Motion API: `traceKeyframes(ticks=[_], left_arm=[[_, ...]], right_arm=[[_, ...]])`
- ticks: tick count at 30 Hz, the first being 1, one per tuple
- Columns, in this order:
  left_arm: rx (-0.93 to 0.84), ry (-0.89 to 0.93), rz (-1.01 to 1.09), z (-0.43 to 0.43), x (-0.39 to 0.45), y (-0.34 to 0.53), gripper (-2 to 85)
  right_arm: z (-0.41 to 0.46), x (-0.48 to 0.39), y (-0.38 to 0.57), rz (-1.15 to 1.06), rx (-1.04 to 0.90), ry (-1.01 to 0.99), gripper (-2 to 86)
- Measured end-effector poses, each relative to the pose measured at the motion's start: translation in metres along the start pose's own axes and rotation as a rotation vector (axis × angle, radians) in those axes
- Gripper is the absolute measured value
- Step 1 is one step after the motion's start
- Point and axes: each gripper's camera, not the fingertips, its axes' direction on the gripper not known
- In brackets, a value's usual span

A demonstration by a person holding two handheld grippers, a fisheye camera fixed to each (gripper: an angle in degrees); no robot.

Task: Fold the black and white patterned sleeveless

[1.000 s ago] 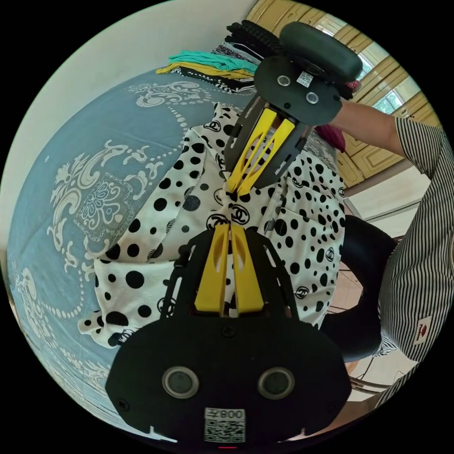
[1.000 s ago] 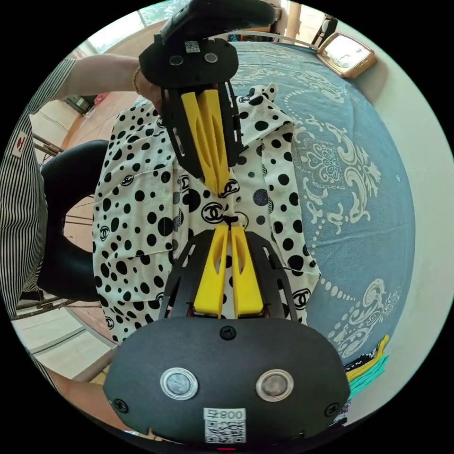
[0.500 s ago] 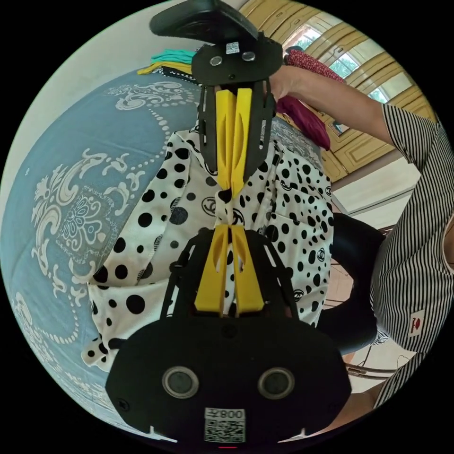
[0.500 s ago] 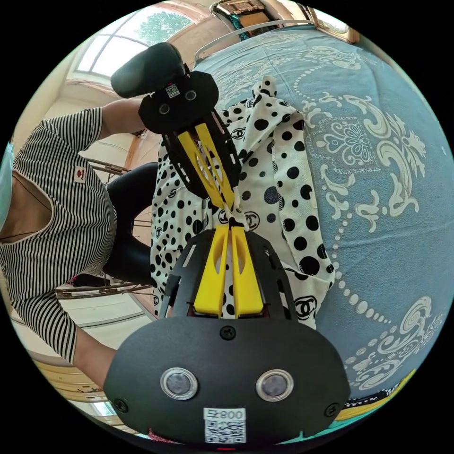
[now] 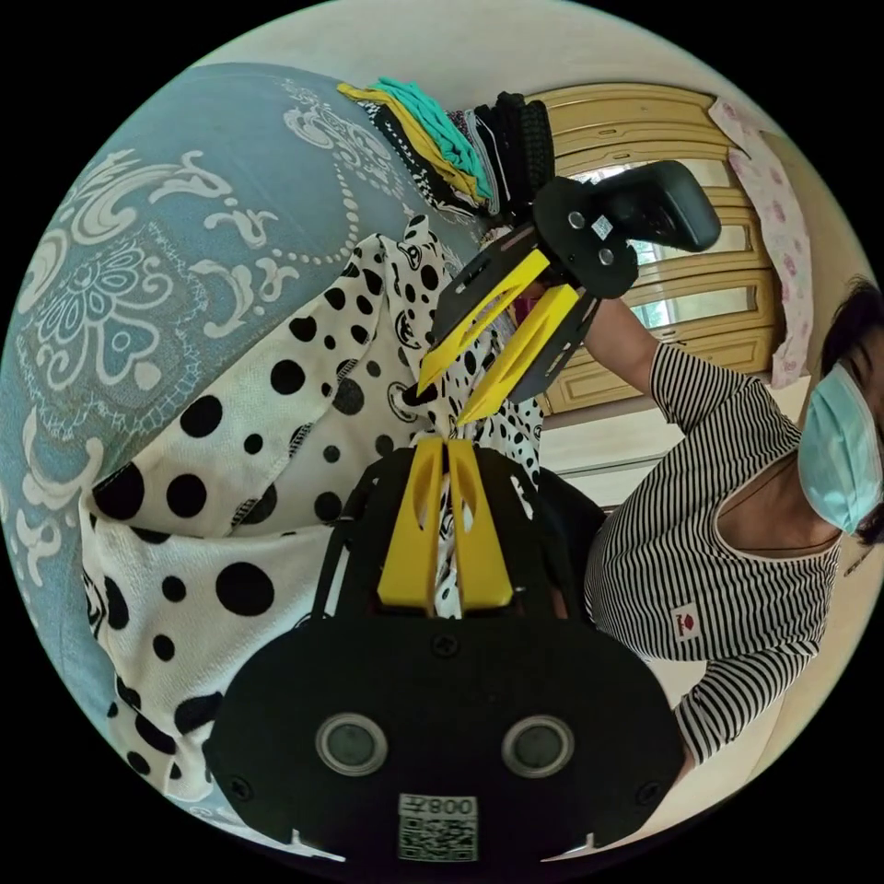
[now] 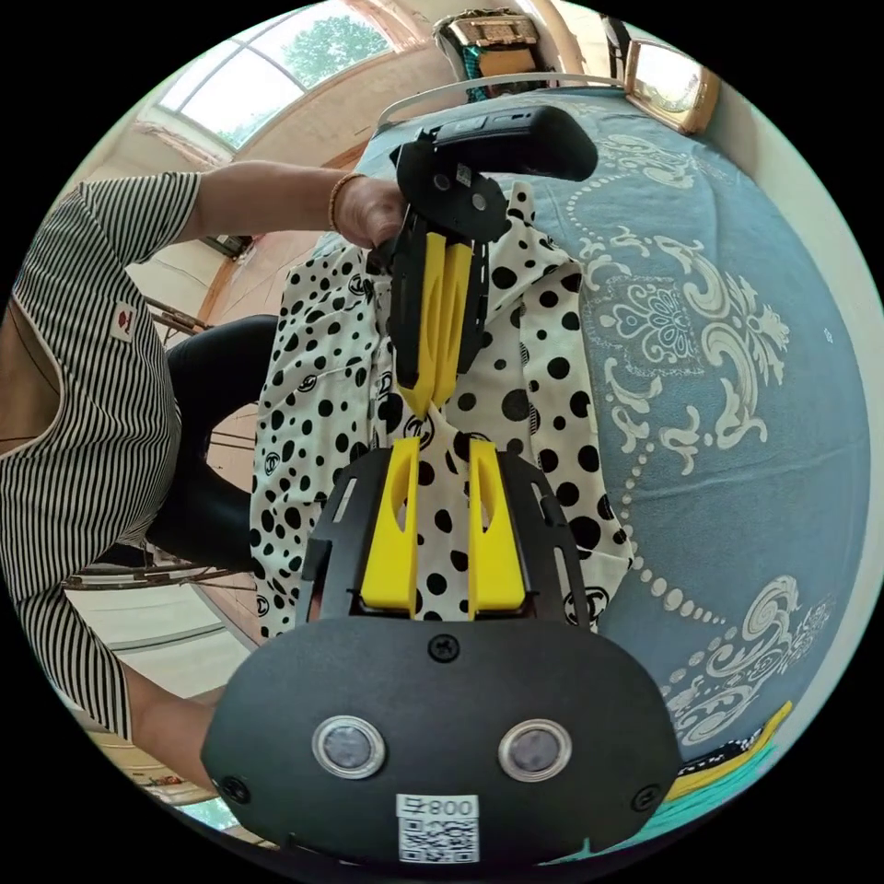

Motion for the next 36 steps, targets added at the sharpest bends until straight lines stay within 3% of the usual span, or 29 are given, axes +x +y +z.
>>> traceKeyframes(ticks=[6, 15, 23, 27, 32, 36], left_arm=[[0.011, -0.057, 0.018, -0.011, -0.01, 0.001, 1.5], [-0.068, -0.101, 0.101, -0.004, -0.012, 0.004, 2.2], [-0.07, -0.2, 0.017, 0.011, -0.034, 0.037, 1.8], [-0.04, -0.219, 0.013, 0.015, -0.034, 0.065, 1.5], [-0.029, -0.237, 0.012, 0.023, -0.03, 0.099, 1.5], [-0.012, -0.254, 0.01, 0.031, -0.025, 0.132, 1.6]], right_arm=[[0.04, 0.012, -0.019, -0.047, -0.124, -0.04, 3.9], [0.053, 0.053, -0.022, -0.077, -0.185, -0.266, 1.2], [0.094, 0.113, -0.013, 0.089, -0.273, -0.457, 1.6], [0.082, 0.114, 0.015, 0.131, -0.189, -0.415, 3.3], [0.024, 0.101, 0.087, 0.25, 0.111, -0.266, 2.2], [0.018, 0.04, 0.128, 0.252, 0.193, -0.111, 0.6]])
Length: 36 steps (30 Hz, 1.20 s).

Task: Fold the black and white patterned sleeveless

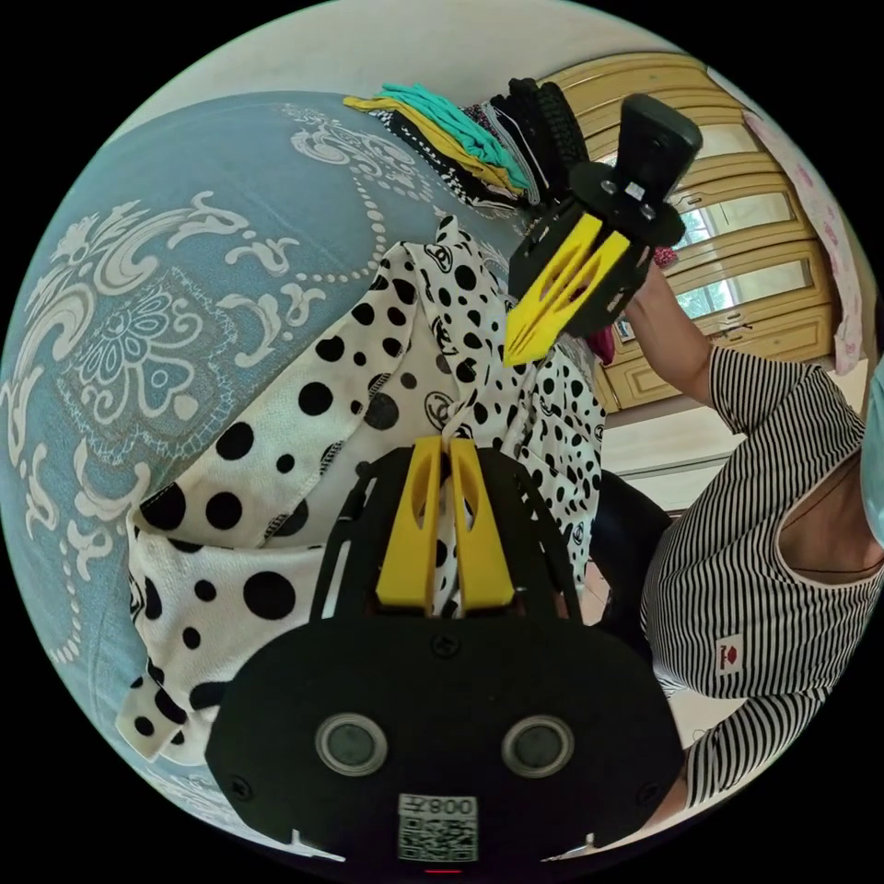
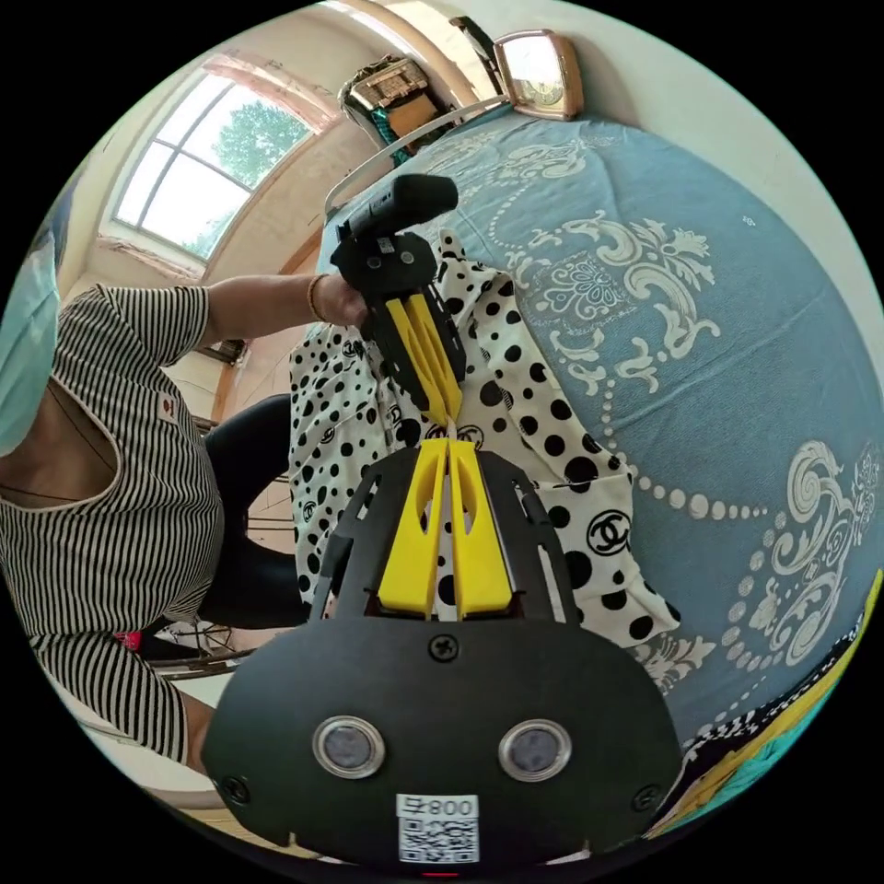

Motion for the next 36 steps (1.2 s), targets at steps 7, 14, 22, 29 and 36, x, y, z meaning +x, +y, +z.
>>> traceKeyframes(ticks=[7, 14, 22, 29, 36], left_arm=[[0.17, -0.154, -0.03, -0.02, 0.035, 0.088, 1.3], [0.153, -0.295, -0.071, 0.002, 0.067, 0.181, 0.3], [0.162, -0.568, -0.122, 0.033, 0.08, 0.252, 0.2], [0.169, -0.548, -0.165, 0.051, 0.076, 0.312, 0.3], [0.322, -0.533, -0.182, 0.034, 0.09, 0.385, 1.0]], right_arm=[[0.058, -0.018, 0.055, 0.085, -0.086, 0.16, 0.2], [0.055, -0.031, 0.109, 0.149, -0.028, 0.205, 0.2], [0.052, -0.052, 0.182, 0.151, 0.04, 0.308, 0.2], [0.044, -0.052, 0.239, 0.187, 0.078, 0.329, 0.3], [0.025, -0.031, 0.3, 0.307, 0.096, 0.265, 0.6]])
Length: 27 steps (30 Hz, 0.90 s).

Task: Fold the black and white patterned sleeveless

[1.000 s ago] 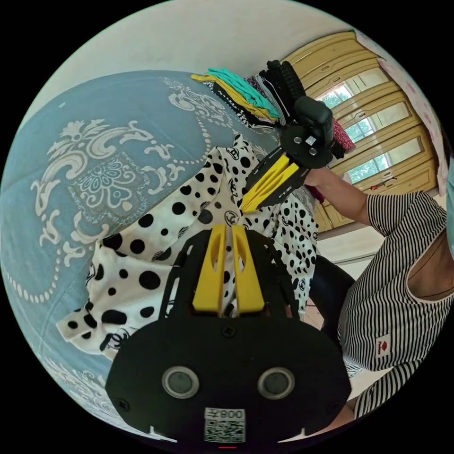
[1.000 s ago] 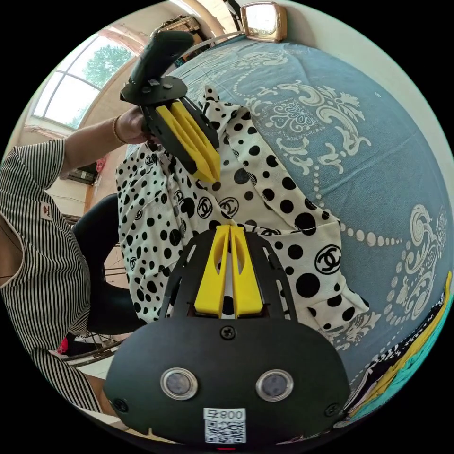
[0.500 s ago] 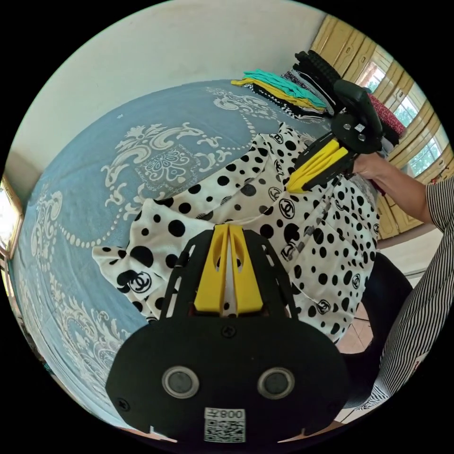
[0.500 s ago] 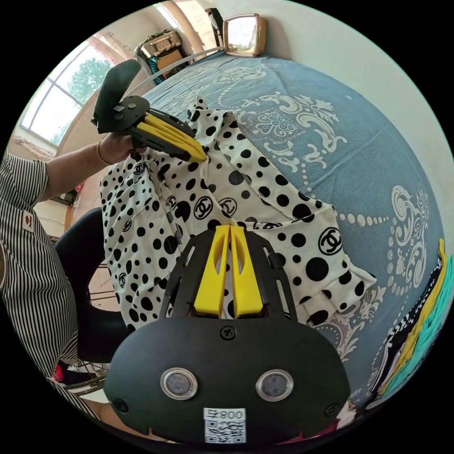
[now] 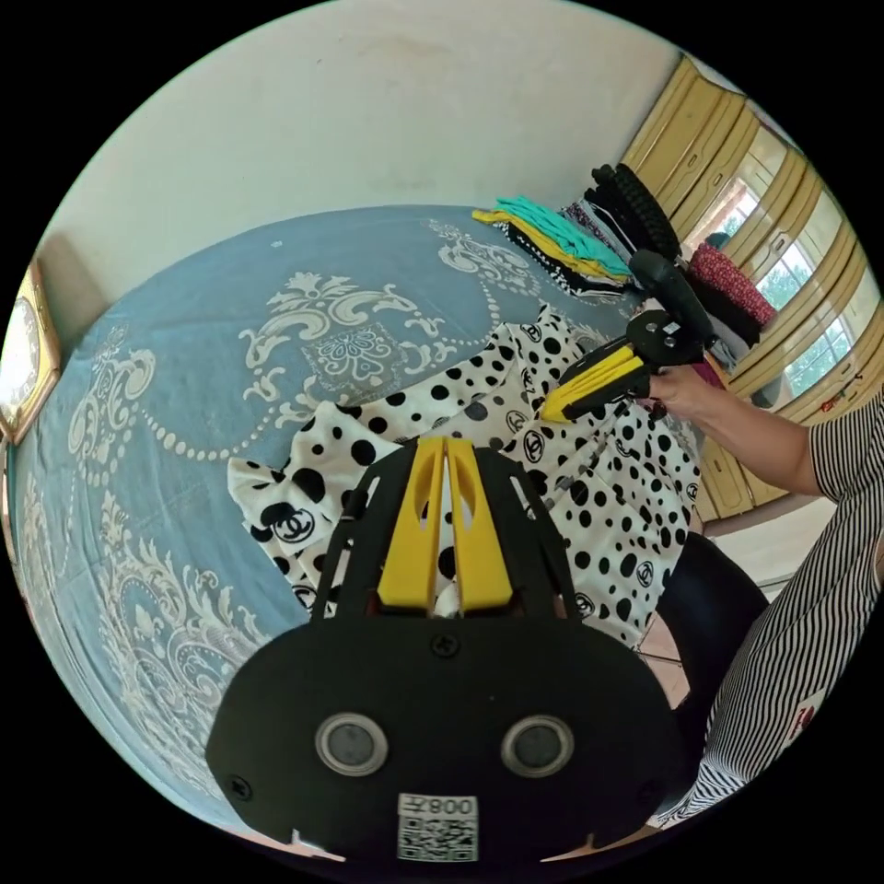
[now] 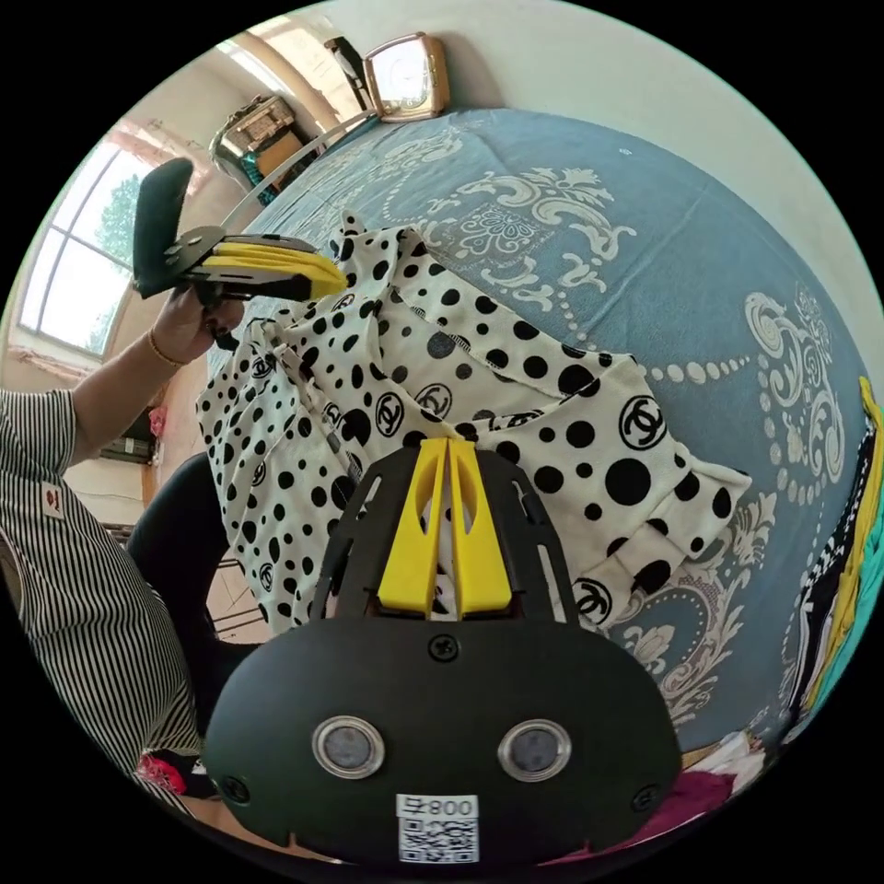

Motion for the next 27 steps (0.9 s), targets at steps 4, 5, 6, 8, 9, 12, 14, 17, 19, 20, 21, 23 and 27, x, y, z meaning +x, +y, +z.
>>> traceKeyframes(ticks=[4, 5, 6, 8, 9, 12, 14, 17, 19, 20, 21, 23, 27], left_arm=[[0.017, -0.016, -0.063, -0.034, -0.017, 0.065, 2.2], [0.016, -0.008, -0.081, -0.037, -0.022, 0.077, 2.4], [0.017, 0.006, -0.131, -0.043, -0.032, 0.102, 3.1], [0.015, 0.021, -0.216, -0.05, -0.048, 0.141, 4.2], [0.015, 0.018, -0.266, -0.053, -0.056, 0.166, 5.0], [-0.024, 0.018, -0.358, -0.049, -0.071, 0.218, 6.4], [-0.052, 0.042, -0.383, -0.041, -0.076, 0.239, 6.8], [-0.085, 0.053, -0.401, -0.026, -0.081, 0.259, 7.0], [-0.083, 0.052, -0.418, -0.015, -0.087, 0.268, 7.0], [-0.085, 0.057, -0.419, -0.012, -0.089, 0.269, 6.9], [-0.091, 0.055, -0.413, -0.007, -0.091, 0.27, 6.8], [-0.107, 0.032, -0.398, 0.003, -0.093, 0.27, 6.2], [-0.161, 0.026, -0.383, 0.033, -0.099, 0.27, 3.1]], right_arm=[[-0.04, 0.035, 0.057, 0.138, 0.099, -0.044, 1.7], [-0.047, 0.041, 0.068, 0.165, 0.121, -0.045, 2.0], [-0.062, 0.053, 0.093, 0.223, 0.156, -0.055, 3.2], [-0.08, 0.072, 0.135, 0.303, 0.195, -0.094, 4.9], [-0.09, 0.082, 0.165, 0.352, 0.212, -0.116, 5.7], [-0.106, 0.094, 0.241, 0.467, 0.228, -0.091, 6.6], [-0.11, 0.098, 0.284, 0.534, 0.229, -0.073, 7.2], [-0.108, 0.108, 0.336, 0.621, 0.226, -0.082, 7.6], [-0.106, 0.114, 0.355, 0.643, 0.233, -0.095, 7.7], [-0.107, 0.116, 0.356, 0.641, 0.235, -0.093, 7.7], [-0.108, 0.118, 0.357, 0.636, 0.238, -0.083, 7.7], [-0.109, 0.124, 0.353, 0.622, 0.235, -0.058, 7.6], [-0.105, 0.14, 0.345, 0.62, 0.2, -0.015, 6.2]])
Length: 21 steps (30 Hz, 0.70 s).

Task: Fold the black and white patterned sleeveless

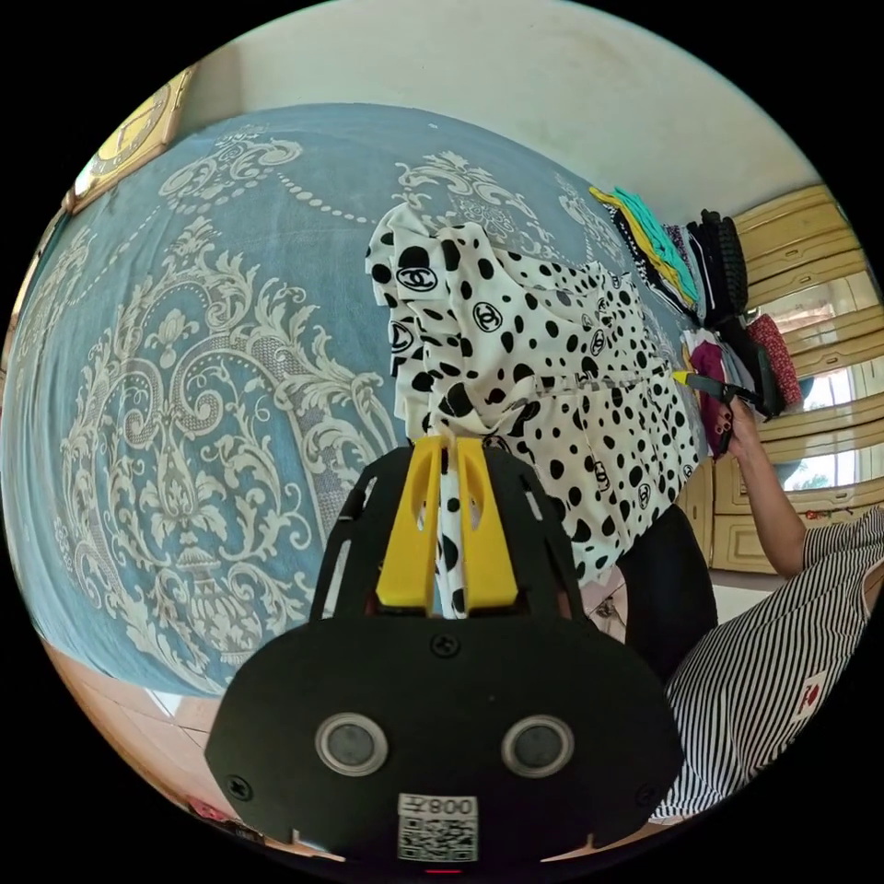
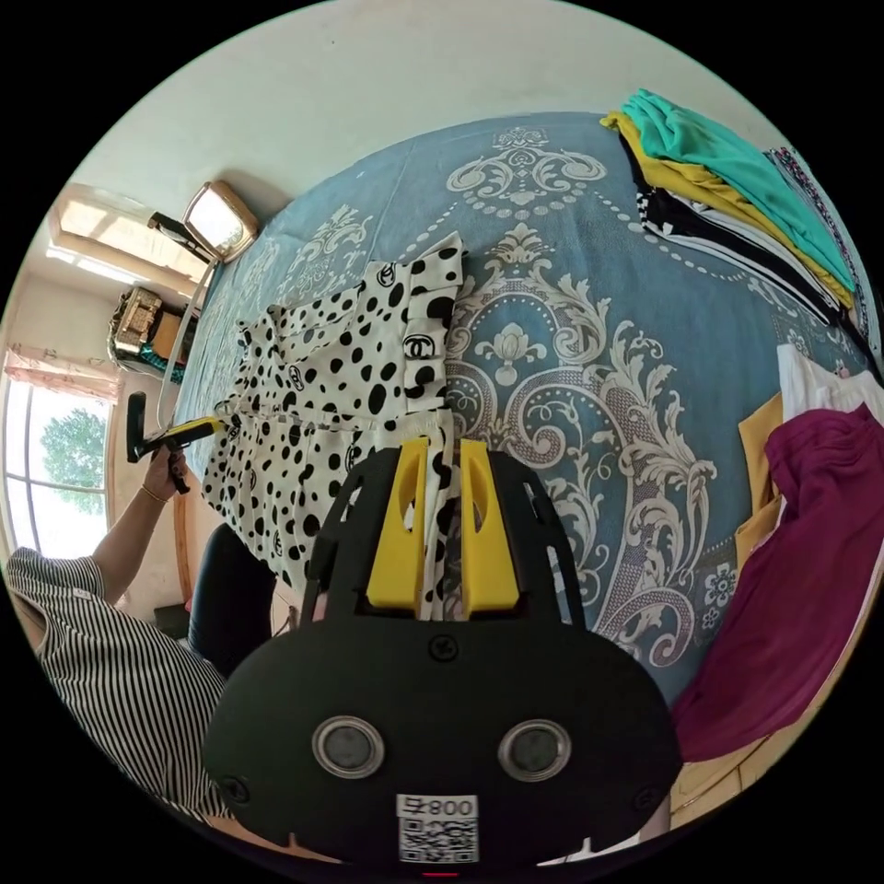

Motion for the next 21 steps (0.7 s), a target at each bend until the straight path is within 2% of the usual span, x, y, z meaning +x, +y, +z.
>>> traceKeyframes(ticks=[3, 9, 21], left_arm=[[0.003, -0.006, 0.015, 0.012, -0.002, 0.003, 1.8], [0.06, 0.015, 0.007, 0.014, -0.007, 0.023, 0.8], [0.326, 0.068, 0.065, -0.029, 0.011, 0.043, 0.4]], right_arm=[[0.011, 0.006, -0.001, 0.002, -0.045, 0.015, 3.2], [-0.005, 0.005, 0.021, -0.007, -0.006, 0.061, 0.8], [-0.106, -0.035, 0.057, -0.11, 0.239, 0.041, 0.4]])
